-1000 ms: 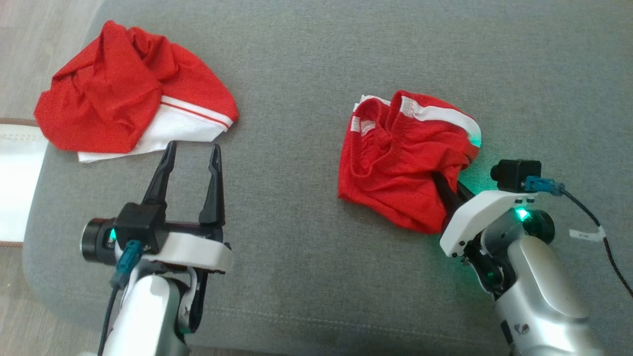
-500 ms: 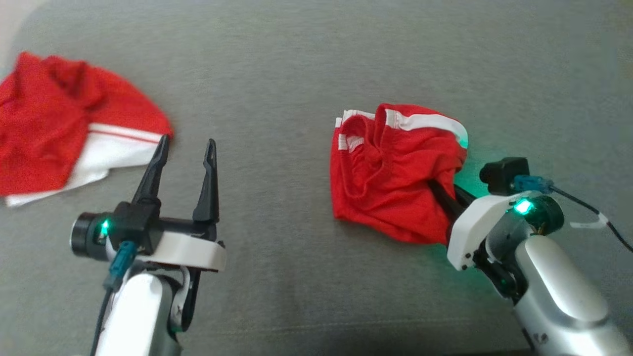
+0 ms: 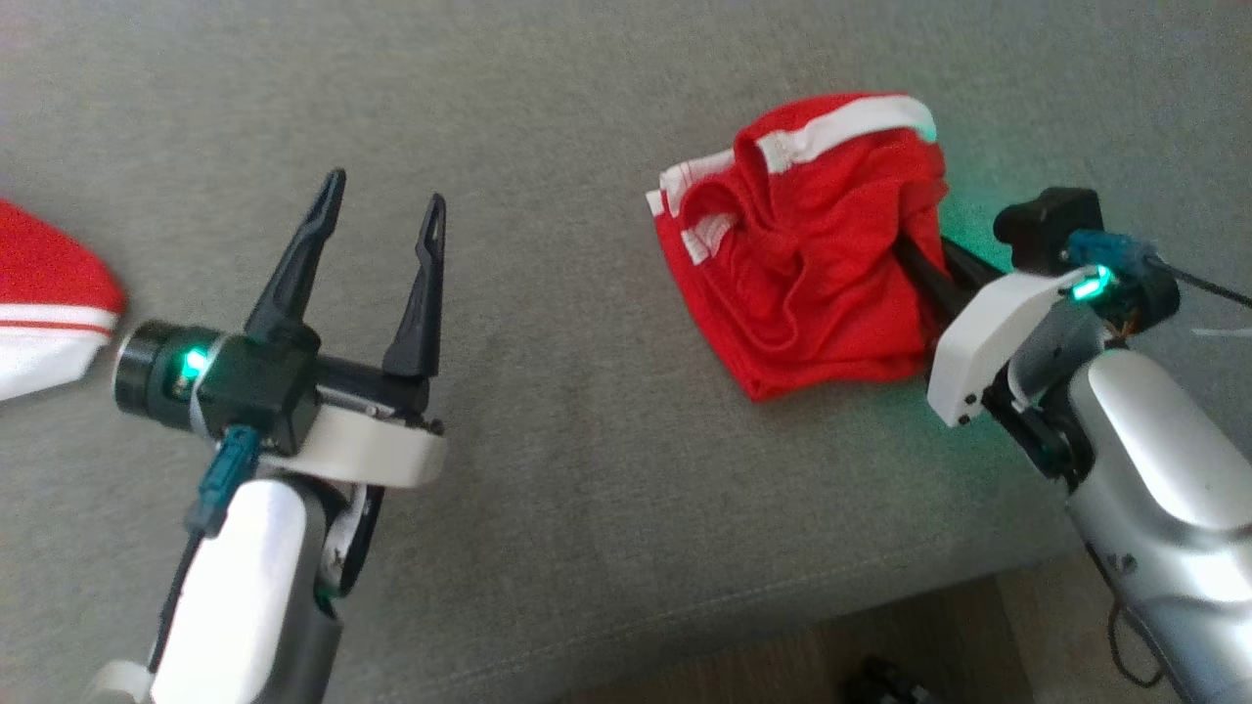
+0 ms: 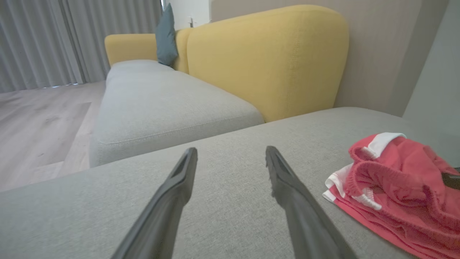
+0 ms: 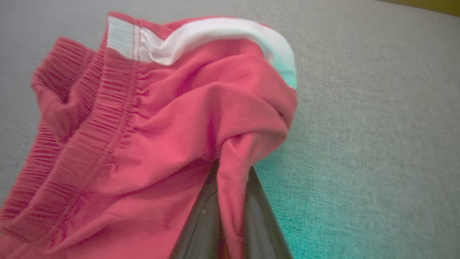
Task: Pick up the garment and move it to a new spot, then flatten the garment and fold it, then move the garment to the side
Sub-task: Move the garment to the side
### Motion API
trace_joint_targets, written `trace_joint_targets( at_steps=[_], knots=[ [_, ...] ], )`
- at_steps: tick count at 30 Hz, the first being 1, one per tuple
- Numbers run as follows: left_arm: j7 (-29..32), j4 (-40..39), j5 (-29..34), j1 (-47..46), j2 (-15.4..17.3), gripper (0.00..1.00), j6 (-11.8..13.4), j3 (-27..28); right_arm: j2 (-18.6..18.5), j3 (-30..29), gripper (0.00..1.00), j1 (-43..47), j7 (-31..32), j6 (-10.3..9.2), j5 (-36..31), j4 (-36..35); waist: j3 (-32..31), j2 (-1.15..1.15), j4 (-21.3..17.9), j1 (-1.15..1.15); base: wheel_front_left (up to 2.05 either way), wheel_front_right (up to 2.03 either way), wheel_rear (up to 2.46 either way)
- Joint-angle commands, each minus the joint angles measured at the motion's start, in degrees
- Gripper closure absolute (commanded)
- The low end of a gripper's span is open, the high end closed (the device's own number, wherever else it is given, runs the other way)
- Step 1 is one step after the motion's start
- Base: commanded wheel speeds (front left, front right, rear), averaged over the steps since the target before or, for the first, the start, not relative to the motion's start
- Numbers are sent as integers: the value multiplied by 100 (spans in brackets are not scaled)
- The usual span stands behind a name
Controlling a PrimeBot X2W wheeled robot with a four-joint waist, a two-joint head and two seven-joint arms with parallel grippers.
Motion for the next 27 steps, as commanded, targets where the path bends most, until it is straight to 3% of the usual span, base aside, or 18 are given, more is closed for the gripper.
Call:
trace_joint_targets(
  at_steps=[1, 7, 14, 27],
  knots=[
    [51, -284, 80, -255, 162, 0, -27, 136, -90, 71, 100, -157, -151, -4, 53, -80, 326, 0, -271, -1, 0, 0, 0],
    [211, -545, 168, -449, 275, 0, -107, 39, -137, 101, 100, -488, -464, -4, -61, 220, 656, 0, -581, -1, 0, 0, 0],
    [398, -813, 267, -603, 421, 0, -198, -52, -467, -55, 100, -810, -590, -4, -278, 381, 964, 0, -939, -1, 0, 0, 0],
    [570, -1027, 374, -966, 557, 0, -317, -227, -1039, -942, 100, -1392, -265, -4, -487, 87, 1412, 0, -1241, -1, 0, 0, 0]
  ],
)
